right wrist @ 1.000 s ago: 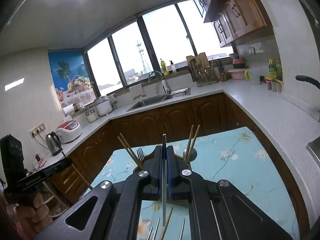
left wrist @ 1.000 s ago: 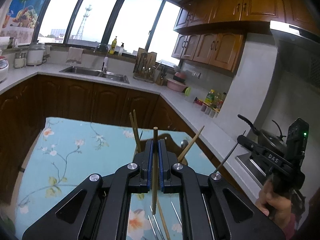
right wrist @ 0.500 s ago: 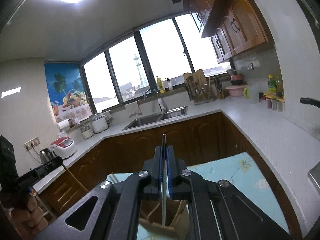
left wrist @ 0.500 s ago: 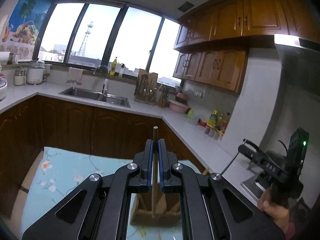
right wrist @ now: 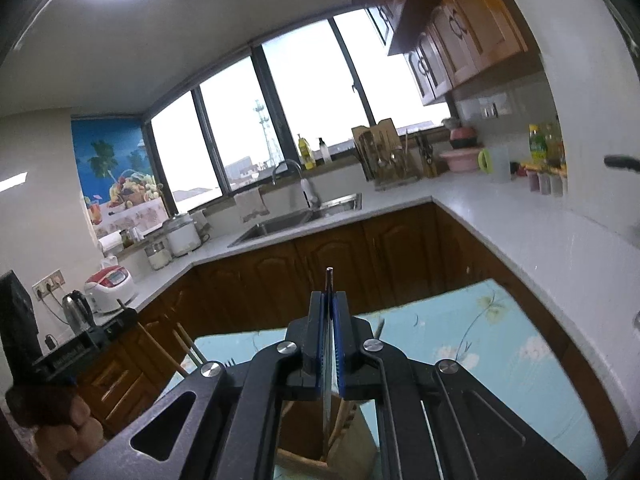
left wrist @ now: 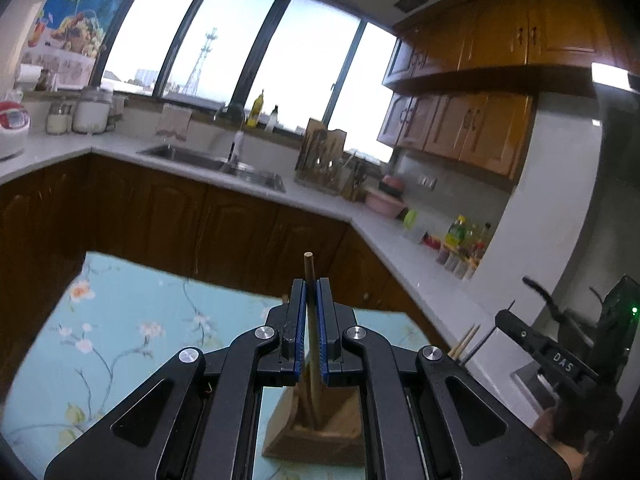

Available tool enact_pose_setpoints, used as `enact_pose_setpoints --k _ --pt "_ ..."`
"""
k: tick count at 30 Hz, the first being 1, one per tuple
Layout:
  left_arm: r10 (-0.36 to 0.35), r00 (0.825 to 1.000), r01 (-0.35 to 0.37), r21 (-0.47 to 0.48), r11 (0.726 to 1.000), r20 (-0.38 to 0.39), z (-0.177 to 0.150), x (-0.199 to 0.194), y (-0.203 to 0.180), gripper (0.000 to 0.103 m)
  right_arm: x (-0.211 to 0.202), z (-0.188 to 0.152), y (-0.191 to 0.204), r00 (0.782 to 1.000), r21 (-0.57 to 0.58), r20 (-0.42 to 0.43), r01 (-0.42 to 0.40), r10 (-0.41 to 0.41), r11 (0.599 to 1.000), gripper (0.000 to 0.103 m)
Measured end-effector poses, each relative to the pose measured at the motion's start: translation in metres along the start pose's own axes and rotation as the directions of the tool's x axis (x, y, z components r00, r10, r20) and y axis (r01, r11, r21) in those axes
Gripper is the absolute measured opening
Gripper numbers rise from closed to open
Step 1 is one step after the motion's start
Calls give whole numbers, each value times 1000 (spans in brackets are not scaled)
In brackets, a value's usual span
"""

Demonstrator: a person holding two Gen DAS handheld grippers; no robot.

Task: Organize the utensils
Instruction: 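Lower both chopsticks into the holder and open both grippers, then move both open grippers back down to the remaining utensils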

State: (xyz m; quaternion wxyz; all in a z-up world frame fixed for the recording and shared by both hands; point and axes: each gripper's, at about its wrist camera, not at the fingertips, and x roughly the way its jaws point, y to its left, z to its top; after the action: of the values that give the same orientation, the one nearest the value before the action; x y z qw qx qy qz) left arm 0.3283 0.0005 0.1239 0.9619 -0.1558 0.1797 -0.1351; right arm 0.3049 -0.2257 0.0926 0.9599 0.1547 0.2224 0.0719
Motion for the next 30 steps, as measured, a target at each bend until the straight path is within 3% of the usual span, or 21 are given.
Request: enact_pose_setpoints --k 5,23,25,28,30 --pt "14 997 -13 10 1000 -80 -20 18 4 5 16 -22 -6 998 17 -64 10 -9 1000 5" --pt "19 994 -19 0 1000 -106 -19 19 6 5 21 -25 -16 993 37 -114 18 -14 999 5" --pt "16 994 -17 -4 1000 -110 -19 17 6 13 22 -25 -16 993 43 -122 14 -8 999 7" --pt "22 995 -22 0 1000 -100 -19 8 4 34 20 -24 -16 993 50 -121 10 -4 999 11" --pt "21 996 -21 6 1000 -91 -19 0 3 37 16 -24 -16 993 58 -118 8 -1 998 14"
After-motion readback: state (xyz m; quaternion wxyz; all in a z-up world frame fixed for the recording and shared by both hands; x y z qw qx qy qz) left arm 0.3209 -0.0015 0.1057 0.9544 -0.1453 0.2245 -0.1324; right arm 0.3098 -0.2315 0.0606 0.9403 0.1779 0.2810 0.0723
